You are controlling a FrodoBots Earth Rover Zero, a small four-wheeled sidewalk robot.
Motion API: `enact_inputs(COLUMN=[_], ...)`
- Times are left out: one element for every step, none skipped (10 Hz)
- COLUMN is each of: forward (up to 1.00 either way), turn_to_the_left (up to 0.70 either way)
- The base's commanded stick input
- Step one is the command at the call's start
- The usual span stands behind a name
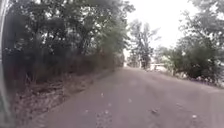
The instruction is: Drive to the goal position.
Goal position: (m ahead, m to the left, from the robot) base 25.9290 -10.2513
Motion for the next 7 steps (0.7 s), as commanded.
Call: enact_inputs(forward=[0.7, 0.7, 0.7, 0.7, 0.7, 0.7, 0.7], turn_to_the_left=[0.0, 0.0, 0.0, -0.1, -0.24, -0.16, -0.08])
